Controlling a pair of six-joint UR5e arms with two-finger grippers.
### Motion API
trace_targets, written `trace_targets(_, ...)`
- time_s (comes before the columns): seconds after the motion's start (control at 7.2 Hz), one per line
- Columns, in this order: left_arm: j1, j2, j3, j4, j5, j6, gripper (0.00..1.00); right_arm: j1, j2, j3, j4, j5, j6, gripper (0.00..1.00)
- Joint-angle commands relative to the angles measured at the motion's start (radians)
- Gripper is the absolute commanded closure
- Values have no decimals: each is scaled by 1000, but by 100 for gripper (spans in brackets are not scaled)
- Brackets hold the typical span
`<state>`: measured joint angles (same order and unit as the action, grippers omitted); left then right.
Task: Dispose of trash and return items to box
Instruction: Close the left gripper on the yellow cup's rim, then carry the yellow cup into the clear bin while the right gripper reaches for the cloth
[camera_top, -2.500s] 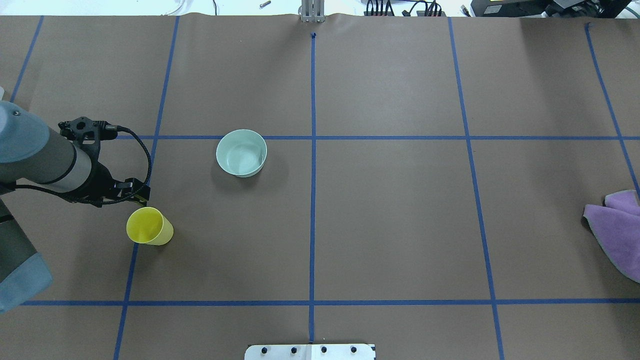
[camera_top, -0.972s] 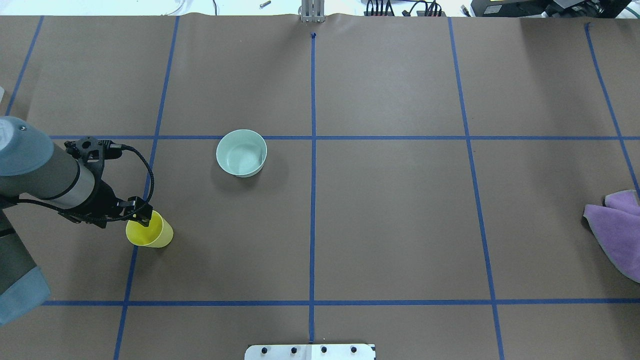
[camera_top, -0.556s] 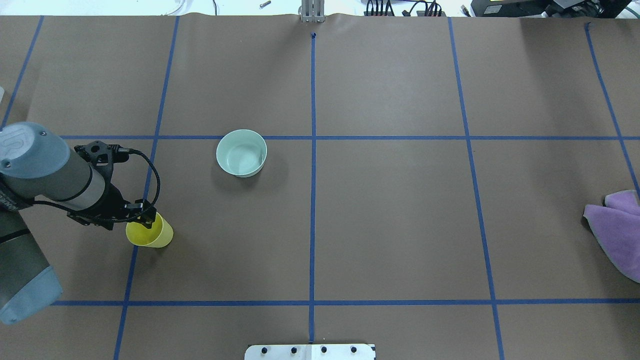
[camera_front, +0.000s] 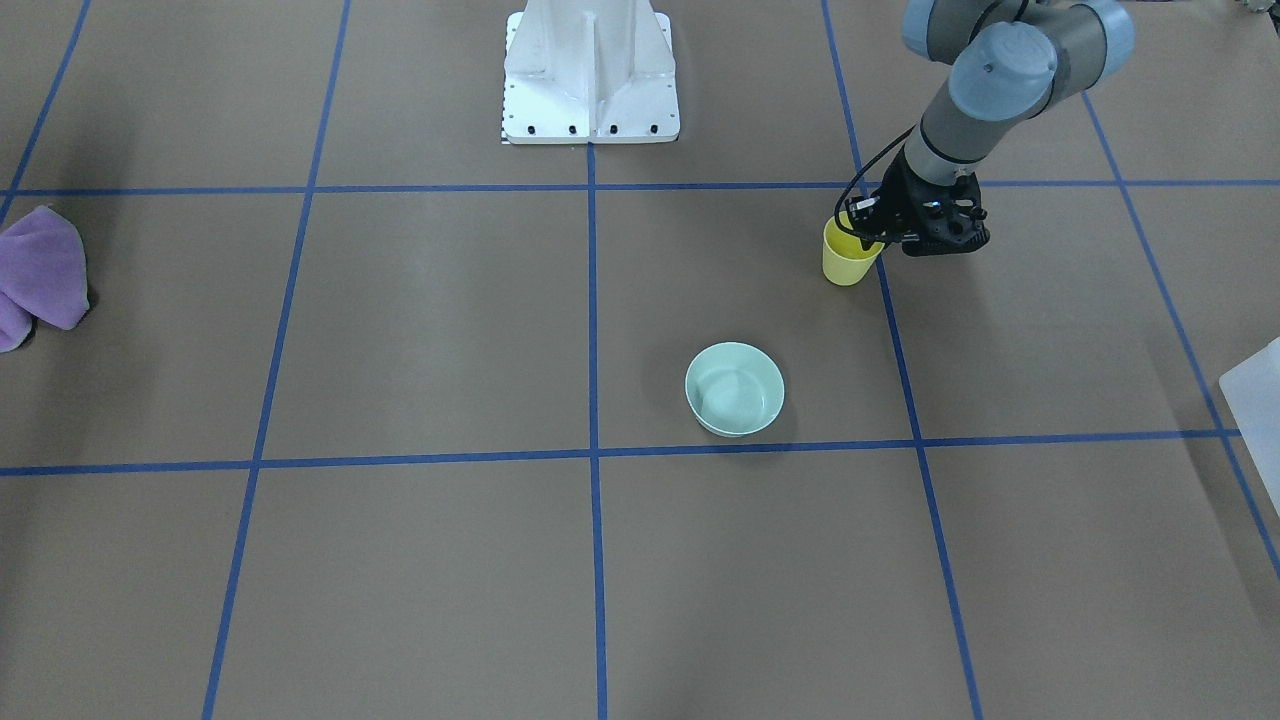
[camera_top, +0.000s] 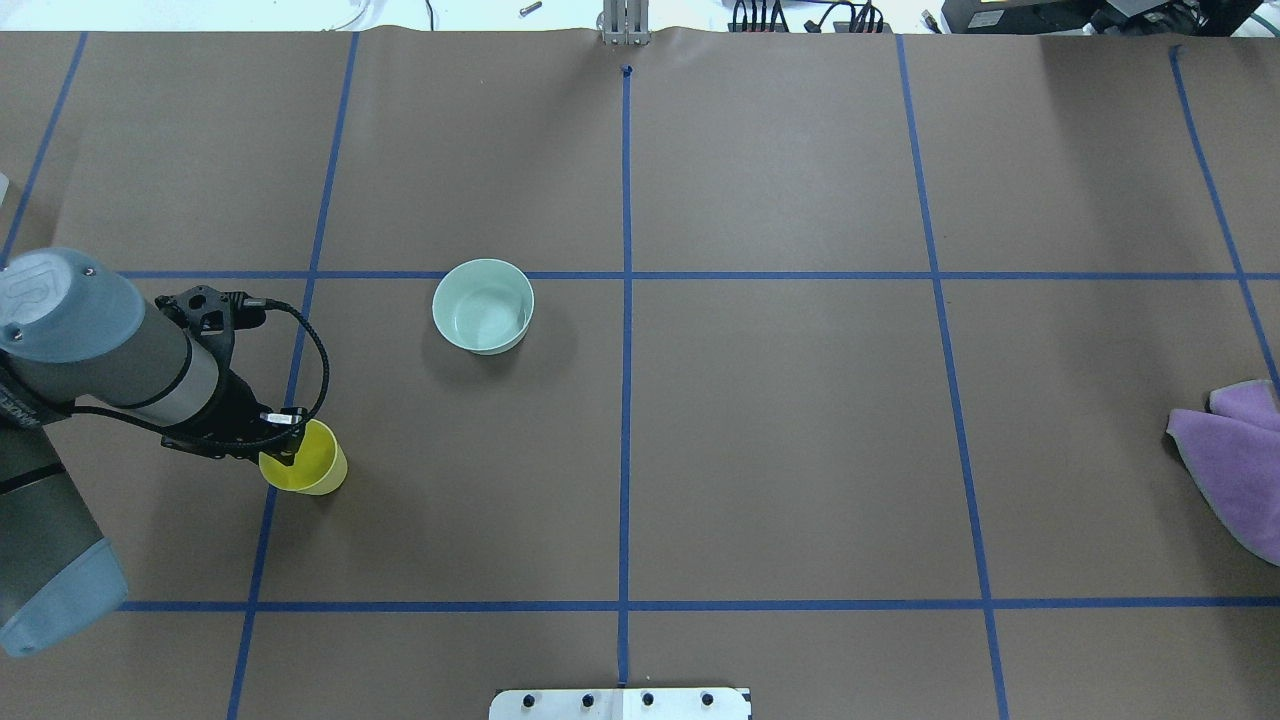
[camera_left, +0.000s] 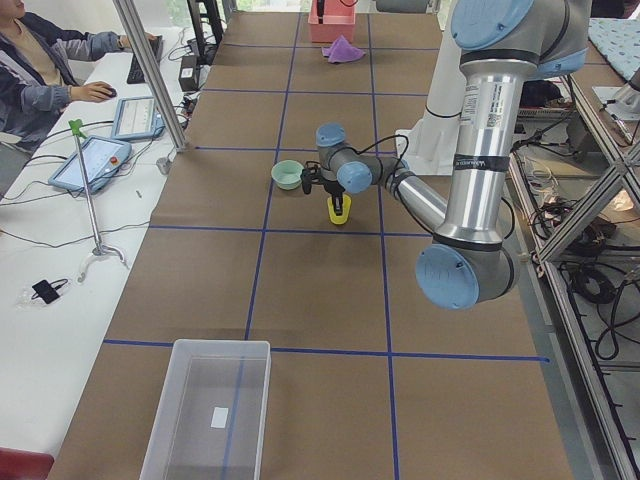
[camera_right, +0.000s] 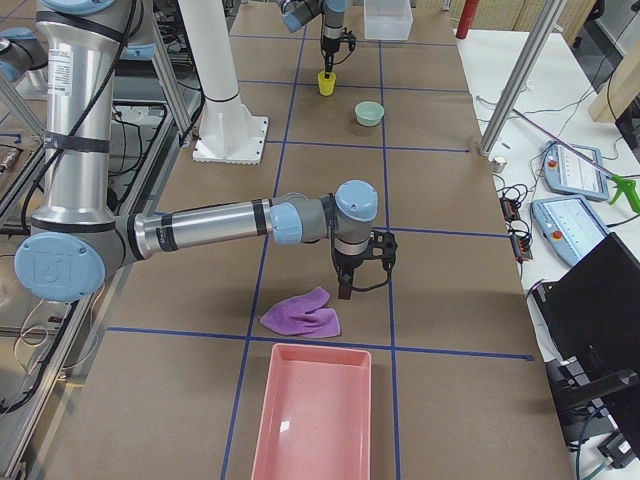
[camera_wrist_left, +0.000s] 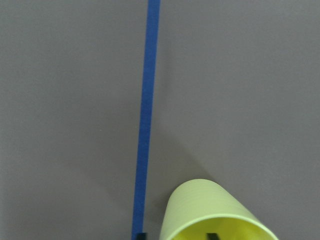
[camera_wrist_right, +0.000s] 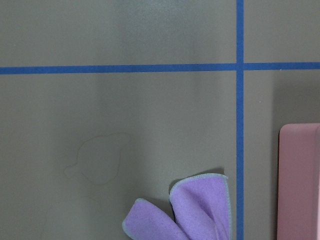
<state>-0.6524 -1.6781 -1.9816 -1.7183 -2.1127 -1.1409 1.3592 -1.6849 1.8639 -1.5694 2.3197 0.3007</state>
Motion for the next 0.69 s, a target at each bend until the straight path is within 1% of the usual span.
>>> trace_targets(0.0,-104,5,-17,3,-108,19,100,0,-1,1,0,0,0,0)
trace_targets(0.14,-227,15,-22,18,-222,155,100,0,1,3,2,0,1,0)
trace_targets(0.28,-368,44,-22,69,-289,331,100,0,4,3,2,0,2,0)
trace_targets(0.42,-489,79,-16,147,-293,577,100,0,8,3,0,0,2,0)
trace_targets(0.56,-638,80,21,264,-293,833,100,-17,20,15,2,0,41,0)
